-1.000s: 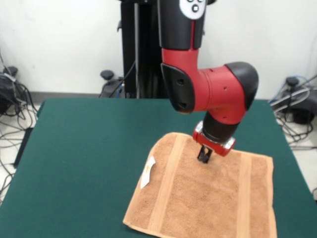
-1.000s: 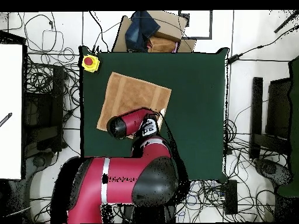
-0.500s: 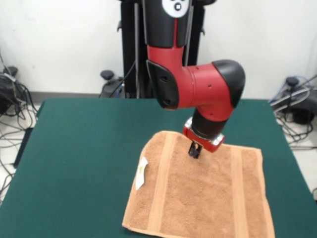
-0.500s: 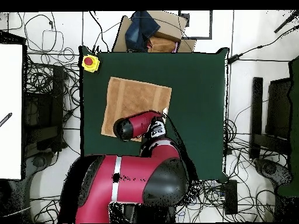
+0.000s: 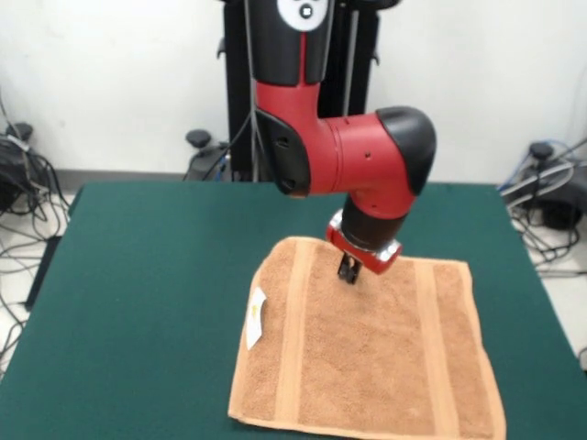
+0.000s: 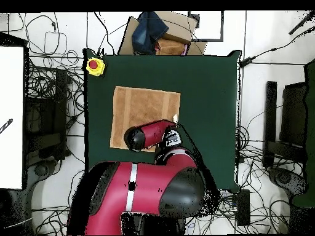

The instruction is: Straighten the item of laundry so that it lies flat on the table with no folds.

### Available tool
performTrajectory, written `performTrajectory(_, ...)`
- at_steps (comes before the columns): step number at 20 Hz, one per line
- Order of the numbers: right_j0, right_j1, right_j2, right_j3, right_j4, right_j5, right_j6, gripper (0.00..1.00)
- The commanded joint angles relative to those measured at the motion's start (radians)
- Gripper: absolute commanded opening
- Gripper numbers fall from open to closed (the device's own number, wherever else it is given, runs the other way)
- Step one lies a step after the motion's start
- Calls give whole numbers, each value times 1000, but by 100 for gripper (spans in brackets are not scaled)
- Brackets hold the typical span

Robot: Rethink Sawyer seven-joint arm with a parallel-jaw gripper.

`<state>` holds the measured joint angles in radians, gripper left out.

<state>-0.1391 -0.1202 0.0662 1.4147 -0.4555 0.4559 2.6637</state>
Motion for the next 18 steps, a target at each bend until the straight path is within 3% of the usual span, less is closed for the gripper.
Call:
performTrajectory(1, -24, 51, 43, 122, -77, 103, -188, 0)
performTrajectory(12, -23, 53, 37, 138, -77, 108, -167, 0)
performTrajectory(18, 23, 0, -50, 172, -128, 137, -144, 0)
